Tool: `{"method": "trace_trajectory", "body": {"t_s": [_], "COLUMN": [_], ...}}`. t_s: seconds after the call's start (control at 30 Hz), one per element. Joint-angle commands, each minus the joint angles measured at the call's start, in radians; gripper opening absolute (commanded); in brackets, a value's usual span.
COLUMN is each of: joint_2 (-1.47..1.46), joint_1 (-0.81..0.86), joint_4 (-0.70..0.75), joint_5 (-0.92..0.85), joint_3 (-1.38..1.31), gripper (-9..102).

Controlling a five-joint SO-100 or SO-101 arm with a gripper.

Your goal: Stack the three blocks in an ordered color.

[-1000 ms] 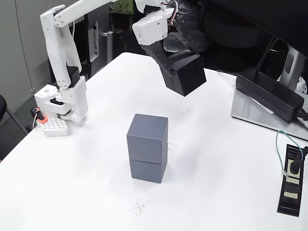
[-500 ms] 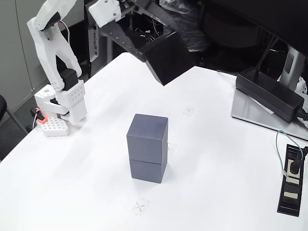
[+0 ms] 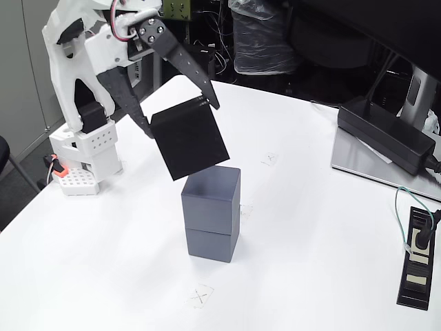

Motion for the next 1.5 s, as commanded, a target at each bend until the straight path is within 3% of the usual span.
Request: {"method": "trace_trajectory", "body": {"t_s": [0.0,1.47], "joint_2": [0.028,0.018], "joint_1": [0.008,-0.095], "joint_4": [0.000,-0.009], "joint_5": [-0.005,0.051], "joint_3": [0.012,0.150], "gripper": [12,12]}}
